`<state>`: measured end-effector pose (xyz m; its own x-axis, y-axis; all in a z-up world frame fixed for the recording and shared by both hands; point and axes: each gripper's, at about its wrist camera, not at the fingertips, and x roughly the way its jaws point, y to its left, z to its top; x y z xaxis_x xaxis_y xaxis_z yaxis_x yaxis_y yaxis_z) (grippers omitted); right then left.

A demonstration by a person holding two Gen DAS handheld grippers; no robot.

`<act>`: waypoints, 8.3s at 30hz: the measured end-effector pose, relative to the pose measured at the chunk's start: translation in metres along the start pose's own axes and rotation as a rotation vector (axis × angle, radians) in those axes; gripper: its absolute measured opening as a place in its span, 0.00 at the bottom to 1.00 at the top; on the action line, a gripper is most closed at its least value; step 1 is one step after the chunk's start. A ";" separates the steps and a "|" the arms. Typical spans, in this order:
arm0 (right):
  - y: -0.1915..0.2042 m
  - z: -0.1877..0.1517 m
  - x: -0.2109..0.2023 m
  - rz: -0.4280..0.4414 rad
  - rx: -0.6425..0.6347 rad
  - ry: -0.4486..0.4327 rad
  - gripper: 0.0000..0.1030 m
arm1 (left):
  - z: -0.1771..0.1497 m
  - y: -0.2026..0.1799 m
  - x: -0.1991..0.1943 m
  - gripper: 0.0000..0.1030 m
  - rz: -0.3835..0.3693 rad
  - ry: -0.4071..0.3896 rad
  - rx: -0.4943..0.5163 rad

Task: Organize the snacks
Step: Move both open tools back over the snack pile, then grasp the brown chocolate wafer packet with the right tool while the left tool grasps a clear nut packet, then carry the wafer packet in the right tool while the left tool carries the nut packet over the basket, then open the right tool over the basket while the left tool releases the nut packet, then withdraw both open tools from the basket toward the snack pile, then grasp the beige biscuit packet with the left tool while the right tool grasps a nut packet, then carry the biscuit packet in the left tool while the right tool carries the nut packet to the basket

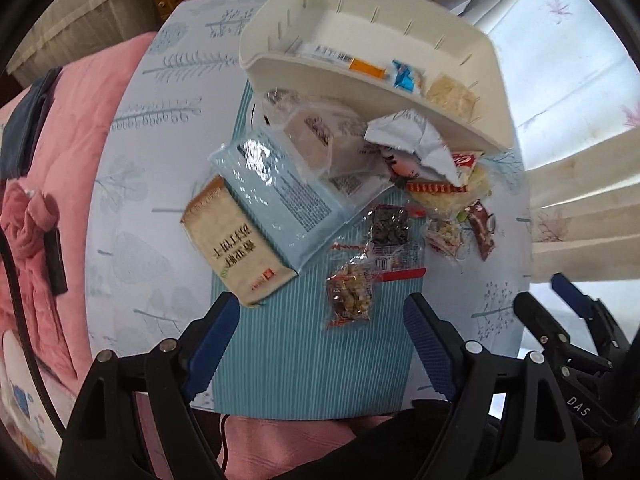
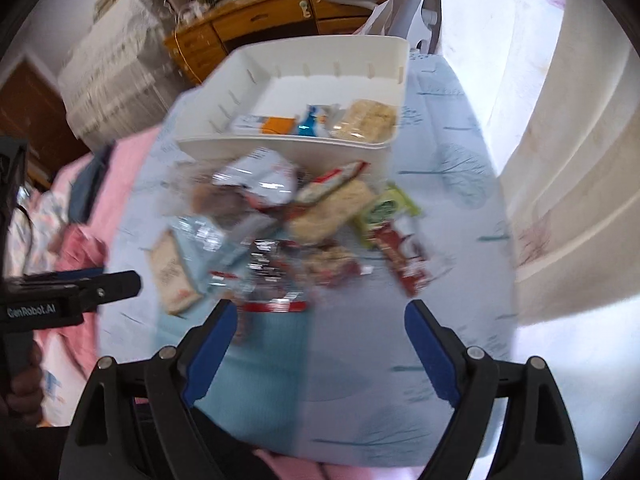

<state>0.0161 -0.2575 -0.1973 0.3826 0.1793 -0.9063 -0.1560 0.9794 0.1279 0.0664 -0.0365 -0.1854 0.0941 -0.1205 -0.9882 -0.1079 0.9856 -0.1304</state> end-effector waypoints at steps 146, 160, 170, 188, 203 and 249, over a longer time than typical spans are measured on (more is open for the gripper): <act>0.148 -0.006 -0.040 -0.100 0.329 -0.480 0.76 | 0.040 0.115 -0.084 0.72 -0.257 -0.159 0.374; 0.136 -0.042 -0.018 -0.145 0.245 -0.386 0.76 | 0.021 0.100 0.005 0.73 -0.133 0.107 0.270; 0.108 -0.037 0.013 -0.138 0.206 -0.293 0.76 | 0.028 0.116 0.063 0.73 -0.118 0.185 -0.005; 0.037 -0.004 0.065 -0.139 0.246 -0.191 0.76 | 0.032 0.129 0.122 0.72 -0.074 0.156 -0.310; 0.007 0.020 0.125 -0.122 0.295 -0.016 0.64 | 0.044 0.112 0.132 0.62 0.033 0.145 -0.322; 0.138 0.057 0.009 -0.006 0.275 -0.321 0.54 | 0.119 0.123 -0.018 0.54 -0.226 0.126 0.043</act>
<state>0.0502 -0.1151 -0.1650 0.6537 0.1505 -0.7417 0.0797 0.9609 0.2653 0.1694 0.1010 -0.1739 -0.0134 -0.3496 -0.9368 -0.0553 0.9357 -0.3484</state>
